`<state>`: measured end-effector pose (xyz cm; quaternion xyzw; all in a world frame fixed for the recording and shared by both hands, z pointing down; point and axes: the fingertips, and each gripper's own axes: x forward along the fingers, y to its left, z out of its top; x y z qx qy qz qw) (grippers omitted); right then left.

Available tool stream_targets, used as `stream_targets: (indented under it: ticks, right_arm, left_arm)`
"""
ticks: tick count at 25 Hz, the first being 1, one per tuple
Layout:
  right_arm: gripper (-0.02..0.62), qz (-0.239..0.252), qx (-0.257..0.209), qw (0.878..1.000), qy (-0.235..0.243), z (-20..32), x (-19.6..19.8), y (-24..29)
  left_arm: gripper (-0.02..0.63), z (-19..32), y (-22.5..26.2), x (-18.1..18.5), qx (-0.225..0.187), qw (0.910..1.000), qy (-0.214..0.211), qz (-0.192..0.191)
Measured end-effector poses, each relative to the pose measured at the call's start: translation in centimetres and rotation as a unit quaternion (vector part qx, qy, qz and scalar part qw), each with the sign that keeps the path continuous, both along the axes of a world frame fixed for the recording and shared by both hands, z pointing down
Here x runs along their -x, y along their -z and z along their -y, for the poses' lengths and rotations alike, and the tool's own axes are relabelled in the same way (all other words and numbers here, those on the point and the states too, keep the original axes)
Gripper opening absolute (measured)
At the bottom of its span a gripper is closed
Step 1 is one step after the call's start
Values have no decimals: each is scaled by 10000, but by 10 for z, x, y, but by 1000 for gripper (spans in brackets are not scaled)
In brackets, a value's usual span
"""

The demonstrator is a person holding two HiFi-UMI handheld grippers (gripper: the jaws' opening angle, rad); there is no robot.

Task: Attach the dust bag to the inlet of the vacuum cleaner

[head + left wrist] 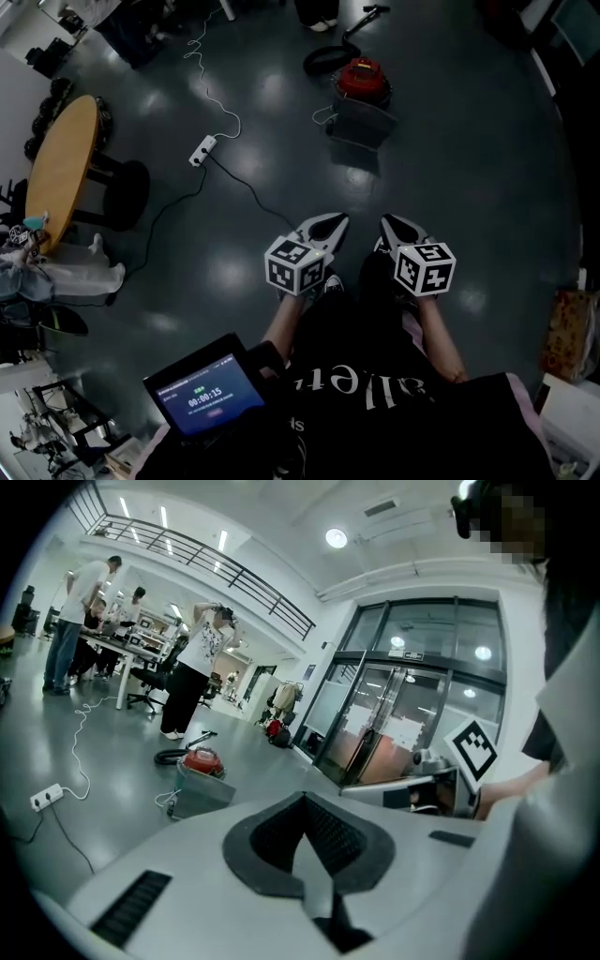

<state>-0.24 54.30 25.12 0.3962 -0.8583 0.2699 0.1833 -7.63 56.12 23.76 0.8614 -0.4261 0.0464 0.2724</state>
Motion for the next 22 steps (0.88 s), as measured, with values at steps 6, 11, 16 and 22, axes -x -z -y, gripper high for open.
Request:
stream_targets:
  ticks: [6,11,16,22]
  right_arm:
    - [37,76,-74,9999,-44,3,-1,7]
    - [37,149,-122,9998,-39,3,0,13]
    - [37,188,-134,9997,-15,-4,4,12]
    - [37,185,-117,9998,-14,-8,6,10]
  left_arm:
    - [5,4,7,-10,-134,9996,-250,62]
    - [5,5,15,-10,-224,9992,-304,115]
    - [5,-6,14,-9,-215,9990,-343,181]
    - [5,-11,12,-5,-180,9990,-349,211]
